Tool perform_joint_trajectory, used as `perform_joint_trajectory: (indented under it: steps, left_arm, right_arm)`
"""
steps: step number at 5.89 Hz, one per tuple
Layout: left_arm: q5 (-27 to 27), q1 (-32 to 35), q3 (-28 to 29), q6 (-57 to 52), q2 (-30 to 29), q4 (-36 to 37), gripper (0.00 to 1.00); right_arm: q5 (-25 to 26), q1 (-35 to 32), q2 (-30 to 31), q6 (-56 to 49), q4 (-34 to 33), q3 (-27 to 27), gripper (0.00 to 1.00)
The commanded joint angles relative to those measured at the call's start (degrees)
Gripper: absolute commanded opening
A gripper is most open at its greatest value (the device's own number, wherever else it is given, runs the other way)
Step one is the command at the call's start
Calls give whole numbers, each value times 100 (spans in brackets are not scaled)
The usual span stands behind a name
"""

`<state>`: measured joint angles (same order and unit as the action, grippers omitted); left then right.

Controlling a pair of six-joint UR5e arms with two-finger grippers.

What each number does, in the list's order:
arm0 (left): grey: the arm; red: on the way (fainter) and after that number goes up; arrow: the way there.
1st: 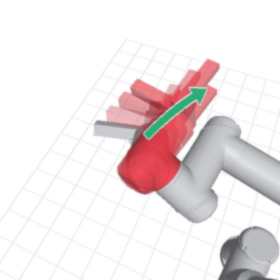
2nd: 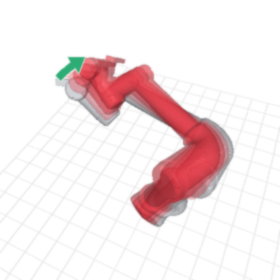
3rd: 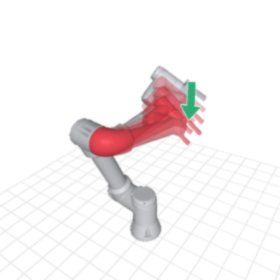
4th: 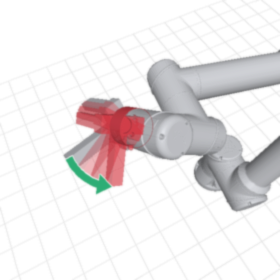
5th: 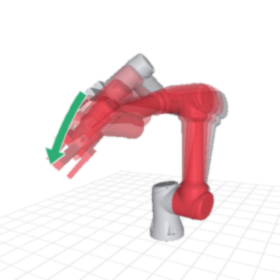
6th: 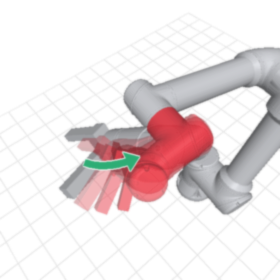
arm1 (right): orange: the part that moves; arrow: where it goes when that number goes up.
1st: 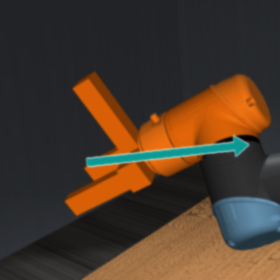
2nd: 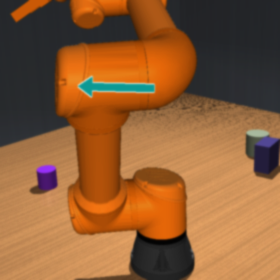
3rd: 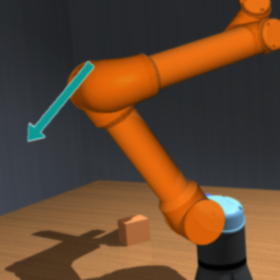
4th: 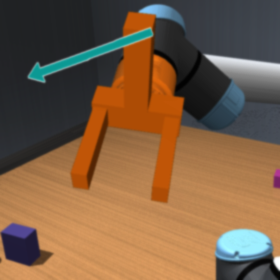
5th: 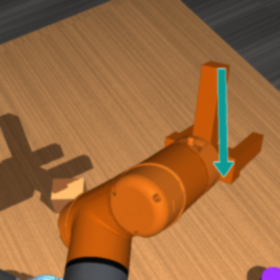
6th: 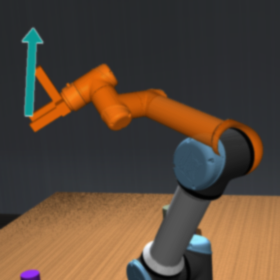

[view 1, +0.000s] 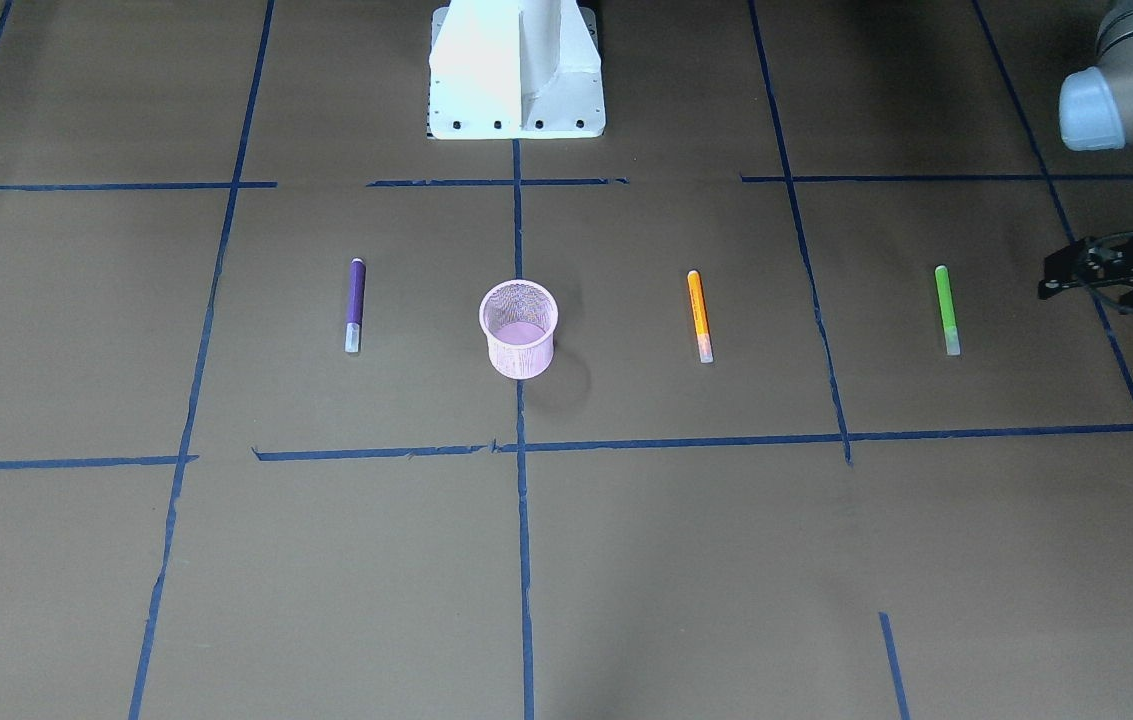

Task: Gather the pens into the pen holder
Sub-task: 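Move the left gripper toward the green marker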

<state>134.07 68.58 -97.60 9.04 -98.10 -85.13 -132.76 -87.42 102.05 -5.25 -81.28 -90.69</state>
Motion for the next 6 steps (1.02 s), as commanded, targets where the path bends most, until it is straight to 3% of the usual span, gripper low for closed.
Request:
perform_joint_trajectory:
  steps: [1,3,6]
  left_arm:
    - [-3,-134,353,80,-69,-510,100]
    - [-3,-186,715,89,-86,-969,100]
    - [-3,-292,707,239,-86,-1014,100]
  right_arm:
    - [40,330,-498,415,743,995,100]
    - [31,506,-537,541,806,1123,100]
    - [40,788,-721,832,824,1438,100]
